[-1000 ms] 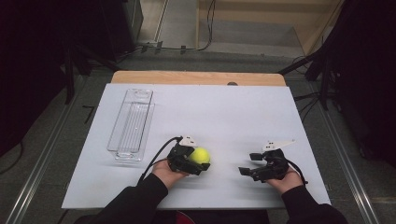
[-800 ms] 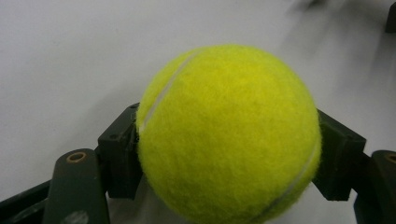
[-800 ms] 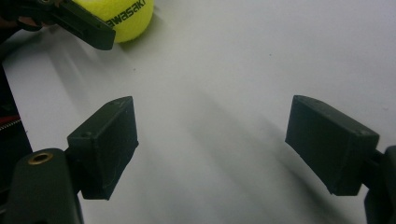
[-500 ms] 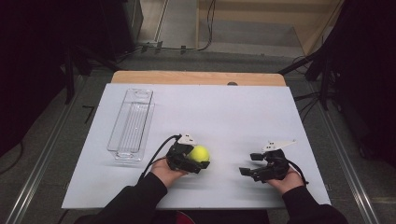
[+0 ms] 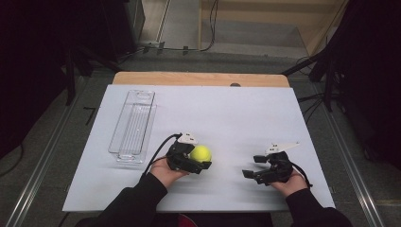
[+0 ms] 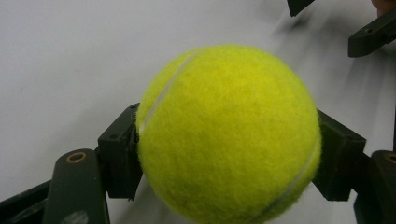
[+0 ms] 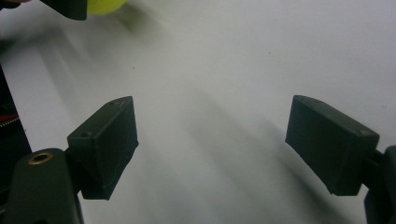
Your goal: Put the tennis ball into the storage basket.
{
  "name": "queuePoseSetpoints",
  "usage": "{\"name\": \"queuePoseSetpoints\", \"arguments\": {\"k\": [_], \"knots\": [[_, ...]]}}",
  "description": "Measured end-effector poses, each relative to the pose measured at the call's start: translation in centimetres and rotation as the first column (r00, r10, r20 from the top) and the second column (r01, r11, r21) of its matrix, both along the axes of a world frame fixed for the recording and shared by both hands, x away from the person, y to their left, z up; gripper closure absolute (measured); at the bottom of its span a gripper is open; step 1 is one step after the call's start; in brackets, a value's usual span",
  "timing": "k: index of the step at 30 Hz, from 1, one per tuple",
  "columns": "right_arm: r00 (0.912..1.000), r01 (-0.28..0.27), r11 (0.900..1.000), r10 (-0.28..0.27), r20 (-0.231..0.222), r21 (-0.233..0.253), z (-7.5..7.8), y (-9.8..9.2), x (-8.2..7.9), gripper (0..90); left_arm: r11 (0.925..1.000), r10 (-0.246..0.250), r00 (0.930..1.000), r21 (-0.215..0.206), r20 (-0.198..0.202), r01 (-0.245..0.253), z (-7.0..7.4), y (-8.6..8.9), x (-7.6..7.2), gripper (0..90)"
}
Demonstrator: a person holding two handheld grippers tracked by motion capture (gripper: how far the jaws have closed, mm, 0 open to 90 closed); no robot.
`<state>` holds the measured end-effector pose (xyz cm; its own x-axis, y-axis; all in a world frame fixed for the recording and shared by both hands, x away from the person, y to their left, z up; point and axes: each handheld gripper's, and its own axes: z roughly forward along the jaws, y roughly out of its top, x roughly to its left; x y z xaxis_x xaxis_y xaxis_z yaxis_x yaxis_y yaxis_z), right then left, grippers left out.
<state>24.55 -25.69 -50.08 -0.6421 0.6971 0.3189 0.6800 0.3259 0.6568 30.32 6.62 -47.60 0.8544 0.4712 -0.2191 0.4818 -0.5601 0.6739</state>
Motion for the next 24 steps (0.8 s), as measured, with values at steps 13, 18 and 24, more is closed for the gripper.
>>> {"name": "queuePoseSetpoints", "arguments": {"k": [13,18,24], "knots": [[1.0,0.0,1.0,0.0,0.002,0.0,0.0,0.0,0.0,14.9,0.9999,-0.011,0.9999,0.008,0.006,0.011,1.7,0.3,0.1,26.1],[1.0,0.002,1.0,-0.002,0.003,-0.002,0.0,0.0,0.0,14.9,1.0,-0.009,0.9998,-0.003,0.016,0.009,2.8,0.6,0.3,26.1],[1.0,0.004,1.0,-0.004,0.003,-0.001,0.0,0.0,0.0,14.9,0.9999,-0.004,0.9998,-0.012,0.017,0.004,3.6,0.8,0.4,26.1]]}}
